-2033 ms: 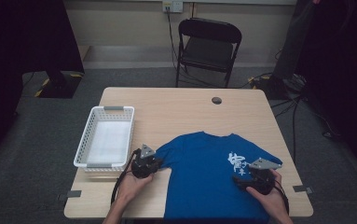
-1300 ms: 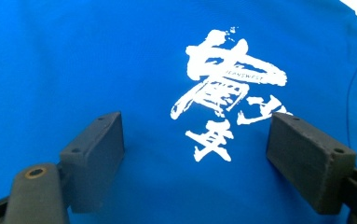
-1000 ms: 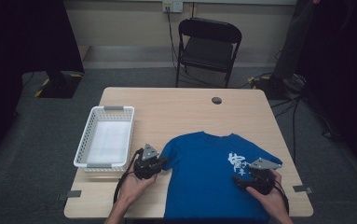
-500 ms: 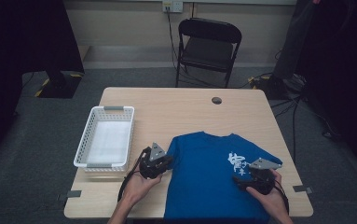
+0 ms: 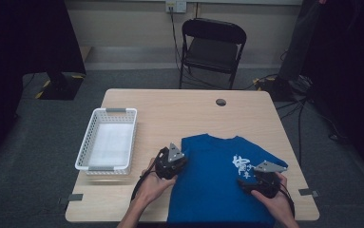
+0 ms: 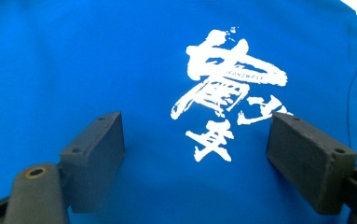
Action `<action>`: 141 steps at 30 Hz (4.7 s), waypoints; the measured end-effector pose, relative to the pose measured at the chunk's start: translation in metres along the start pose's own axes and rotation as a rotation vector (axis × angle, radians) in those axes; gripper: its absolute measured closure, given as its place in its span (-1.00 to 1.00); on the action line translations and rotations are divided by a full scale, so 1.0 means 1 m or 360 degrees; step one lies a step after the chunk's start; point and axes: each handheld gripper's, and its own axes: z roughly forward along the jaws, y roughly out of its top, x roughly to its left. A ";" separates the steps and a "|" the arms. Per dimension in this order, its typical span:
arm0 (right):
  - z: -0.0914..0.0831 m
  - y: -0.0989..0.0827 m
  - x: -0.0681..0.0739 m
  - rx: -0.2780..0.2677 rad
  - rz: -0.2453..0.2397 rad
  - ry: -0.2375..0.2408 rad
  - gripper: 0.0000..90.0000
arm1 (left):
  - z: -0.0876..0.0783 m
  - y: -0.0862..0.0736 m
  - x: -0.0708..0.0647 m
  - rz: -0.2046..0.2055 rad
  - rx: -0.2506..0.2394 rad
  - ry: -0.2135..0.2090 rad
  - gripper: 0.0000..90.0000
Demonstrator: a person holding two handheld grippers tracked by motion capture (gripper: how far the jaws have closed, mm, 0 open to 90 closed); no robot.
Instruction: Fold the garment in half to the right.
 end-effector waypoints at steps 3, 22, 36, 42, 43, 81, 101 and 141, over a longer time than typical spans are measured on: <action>0.000 0.000 0.000 0.0000 0.0000 0.0000 -0.60 | 0.008 0.002 -0.002 -0.0009 0.0006 -0.0022 0.92; 0.000 0.000 0.000 0.0000 -0.0002 0.0001 -0.60 | 0.033 0.018 -0.015 -0.0086 -0.0092 -0.0177 0.65; 0.000 0.000 0.000 0.0000 -0.0001 0.0001 -0.60 | 0.017 0.012 0.001 -0.0185 -0.0094 -0.0113 0.33; 0.000 0.000 0.000 0.0000 -0.0001 0.0001 -0.60 | 0.012 0.001 0.011 -0.0192 -0.0064 -0.0087 0.60; 0.000 0.000 0.000 0.0000 0.0000 0.0001 -0.60 | 0.012 -0.001 0.011 -0.0210 -0.0071 -0.0096 0.60; 0.000 0.000 0.000 0.0000 -0.0001 0.0001 -0.60 | -0.048 -0.051 0.003 -0.0258 0.0100 0.0055 -0.61; 0.000 0.000 0.000 0.0004 0.0004 -0.0013 -0.61 | -0.048 -0.076 0.009 -0.0199 0.0187 0.0157 -0.67; -0.039 -0.016 -0.108 -0.0050 0.0204 -0.0207 -0.12 | -0.045 -0.077 0.011 -0.0200 0.0171 0.0143 -0.73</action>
